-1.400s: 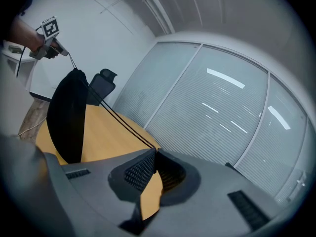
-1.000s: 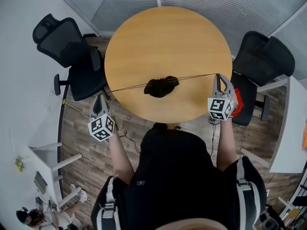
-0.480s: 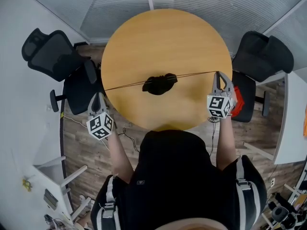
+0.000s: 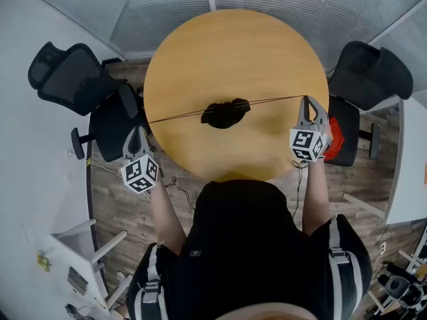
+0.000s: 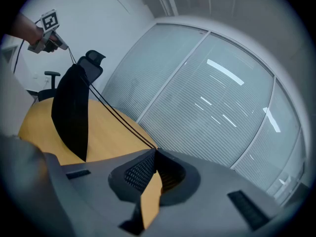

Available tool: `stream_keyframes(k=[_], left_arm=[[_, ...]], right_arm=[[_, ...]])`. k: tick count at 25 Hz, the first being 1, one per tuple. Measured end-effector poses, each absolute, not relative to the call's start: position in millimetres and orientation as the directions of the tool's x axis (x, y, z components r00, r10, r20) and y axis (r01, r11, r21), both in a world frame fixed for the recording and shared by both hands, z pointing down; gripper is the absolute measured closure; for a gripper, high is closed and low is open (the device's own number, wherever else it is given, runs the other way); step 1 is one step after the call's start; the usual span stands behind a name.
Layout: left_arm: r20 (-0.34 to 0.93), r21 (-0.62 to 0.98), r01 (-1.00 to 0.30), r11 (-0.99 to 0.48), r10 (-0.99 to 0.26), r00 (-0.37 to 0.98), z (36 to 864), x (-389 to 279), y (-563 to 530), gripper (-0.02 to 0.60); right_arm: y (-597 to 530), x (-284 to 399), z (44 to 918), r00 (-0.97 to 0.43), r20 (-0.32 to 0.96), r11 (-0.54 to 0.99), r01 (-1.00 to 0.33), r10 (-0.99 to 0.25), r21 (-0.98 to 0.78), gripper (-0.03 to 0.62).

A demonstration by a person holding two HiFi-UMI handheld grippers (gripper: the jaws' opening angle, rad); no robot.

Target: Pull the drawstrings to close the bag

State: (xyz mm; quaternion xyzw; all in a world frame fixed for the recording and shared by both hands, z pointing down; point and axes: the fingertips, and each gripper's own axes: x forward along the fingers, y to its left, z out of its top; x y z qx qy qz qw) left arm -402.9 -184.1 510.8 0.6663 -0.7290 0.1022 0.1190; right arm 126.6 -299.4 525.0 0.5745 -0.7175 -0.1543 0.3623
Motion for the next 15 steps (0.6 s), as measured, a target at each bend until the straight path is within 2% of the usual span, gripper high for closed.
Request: stream_keyframes(k=[15], left_arm=[[0.278, 0.042, -0.998, 0.052, -0.960, -0.039, 521.3, -428.1, -187.4, 0.558]], right_arm=[[-288.8, 104.3, 520.4, -0.046, 0.286, 0.243, -0.662, -0.957, 0.709, 0.530]])
